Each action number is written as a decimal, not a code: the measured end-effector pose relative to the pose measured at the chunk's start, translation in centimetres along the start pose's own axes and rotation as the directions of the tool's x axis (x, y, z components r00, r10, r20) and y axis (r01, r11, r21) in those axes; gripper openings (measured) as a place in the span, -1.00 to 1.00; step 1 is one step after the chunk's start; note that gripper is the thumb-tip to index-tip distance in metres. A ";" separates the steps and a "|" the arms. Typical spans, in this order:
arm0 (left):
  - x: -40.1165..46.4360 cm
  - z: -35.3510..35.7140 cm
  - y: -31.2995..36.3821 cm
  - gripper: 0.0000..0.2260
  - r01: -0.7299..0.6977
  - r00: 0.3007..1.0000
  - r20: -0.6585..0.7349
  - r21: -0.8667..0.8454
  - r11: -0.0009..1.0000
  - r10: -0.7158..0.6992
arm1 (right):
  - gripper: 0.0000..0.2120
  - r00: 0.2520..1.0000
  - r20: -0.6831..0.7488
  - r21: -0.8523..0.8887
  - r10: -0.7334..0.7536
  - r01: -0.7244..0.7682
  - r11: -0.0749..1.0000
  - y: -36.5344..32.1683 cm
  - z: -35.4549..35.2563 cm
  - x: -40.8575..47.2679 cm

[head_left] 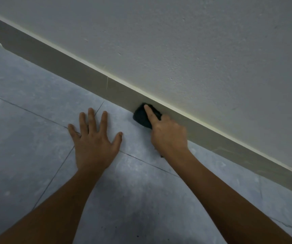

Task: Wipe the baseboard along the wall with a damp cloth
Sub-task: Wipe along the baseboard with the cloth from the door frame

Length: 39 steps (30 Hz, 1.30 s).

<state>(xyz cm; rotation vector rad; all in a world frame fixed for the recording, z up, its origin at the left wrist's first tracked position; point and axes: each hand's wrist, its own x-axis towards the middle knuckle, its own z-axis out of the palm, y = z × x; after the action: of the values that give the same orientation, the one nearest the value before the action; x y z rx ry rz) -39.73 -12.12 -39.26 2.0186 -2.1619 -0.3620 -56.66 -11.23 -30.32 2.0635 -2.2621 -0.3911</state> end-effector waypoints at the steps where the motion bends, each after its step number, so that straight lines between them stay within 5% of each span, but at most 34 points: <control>1: -0.1 0.0 0.0 -0.31 0.002 1.000 0.004 0.003 1.000 -0.002 | -0.35 1.000 0.010 0.000 -0.025 0.025 1.000 -0.6 0.5 0.3; 11: 0.1 0.2 -0.1 -0.30 -0.005 1.000 -0.005 0.022 1.000 0.005 | -0.36 0.989 0.149 -0.059 0.000 0.009 0.998 3.7 2.9 -1.6; 17: 0.2 0.2 0.0 -0.32 -0.011 1.000 0.009 0.023 1.000 0.011 | -0.38 0.972 0.223 0.091 0.073 -0.095 0.991 0.0 2.2 -0.8; 25: 0.1 0.0 0.0 -0.32 -0.026 1.000 -0.014 0.014 1.000 0.026 | -0.39 0.993 0.107 0.141 -0.053 0.038 0.989 0.2 2.8 -0.1; 31: -0.1 0.1 0.1 -0.34 -0.021 1.000 -0.008 0.022 1.000 0.021 | -0.38 0.963 0.226 -0.012 0.148 -0.149 0.989 9.0 4.6 -6.0; 34: -0.3 0.0 0.1 -0.36 0.002 1.000 0.005 0.047 0.999 -0.002 | -0.38 0.939 0.264 0.016 0.220 -0.232 0.973 8.1 4.9 -6.5; 39: -1.9 1.0 4.6 -0.45 -0.193 0.981 -0.004 -0.021 0.981 0.193 | -0.42 0.999 0.036 0.054 -0.031 0.029 0.998 3.3 5.1 -2.3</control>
<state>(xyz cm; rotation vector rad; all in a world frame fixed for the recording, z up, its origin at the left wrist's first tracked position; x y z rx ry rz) -44.25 -9.93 -38.84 1.7773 -2.3165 -0.3547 -60.73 -7.92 -34.24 2.1360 -2.2888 -0.3778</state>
